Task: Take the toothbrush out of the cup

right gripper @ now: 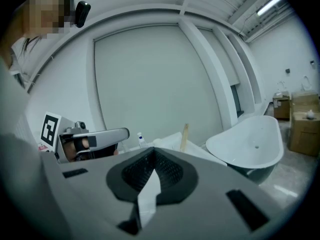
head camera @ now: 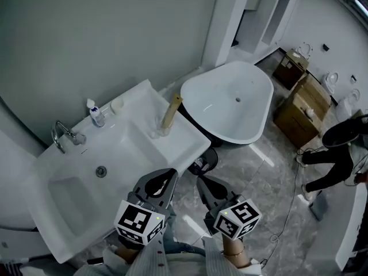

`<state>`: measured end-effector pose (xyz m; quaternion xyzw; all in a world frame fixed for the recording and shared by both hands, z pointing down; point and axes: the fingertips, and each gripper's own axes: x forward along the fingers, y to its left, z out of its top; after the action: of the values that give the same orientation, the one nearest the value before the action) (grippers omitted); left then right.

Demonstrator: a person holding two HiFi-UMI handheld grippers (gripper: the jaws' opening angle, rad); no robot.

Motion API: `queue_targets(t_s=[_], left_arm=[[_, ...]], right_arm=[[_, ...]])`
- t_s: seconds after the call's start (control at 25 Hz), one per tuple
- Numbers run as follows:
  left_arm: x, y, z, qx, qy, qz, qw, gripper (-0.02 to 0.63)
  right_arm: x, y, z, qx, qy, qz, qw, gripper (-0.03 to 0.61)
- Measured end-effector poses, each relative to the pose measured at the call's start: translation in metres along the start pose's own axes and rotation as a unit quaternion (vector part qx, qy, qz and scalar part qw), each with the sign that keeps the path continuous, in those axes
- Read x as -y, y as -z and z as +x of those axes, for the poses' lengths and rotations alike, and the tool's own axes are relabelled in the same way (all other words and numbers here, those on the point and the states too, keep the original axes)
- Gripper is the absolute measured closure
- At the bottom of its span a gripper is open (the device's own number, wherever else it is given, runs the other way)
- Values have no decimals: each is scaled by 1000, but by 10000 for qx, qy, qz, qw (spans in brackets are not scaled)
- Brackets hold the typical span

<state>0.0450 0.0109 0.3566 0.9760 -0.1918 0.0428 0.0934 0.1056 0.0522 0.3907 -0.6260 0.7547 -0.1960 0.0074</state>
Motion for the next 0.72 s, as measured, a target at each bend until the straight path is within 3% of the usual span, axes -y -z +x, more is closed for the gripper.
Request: queue_targets(t_s=[0.36,0.72], left_arm=[[-67,-16,52,-115,-186,-39,9998,592],[-107,-18,81,-244,-220,-80,9994,592]], right_arm=[[37,-33,75,-97,-118,78,9999,566],[56,-44,124,-218,-177,142,9995,566]])
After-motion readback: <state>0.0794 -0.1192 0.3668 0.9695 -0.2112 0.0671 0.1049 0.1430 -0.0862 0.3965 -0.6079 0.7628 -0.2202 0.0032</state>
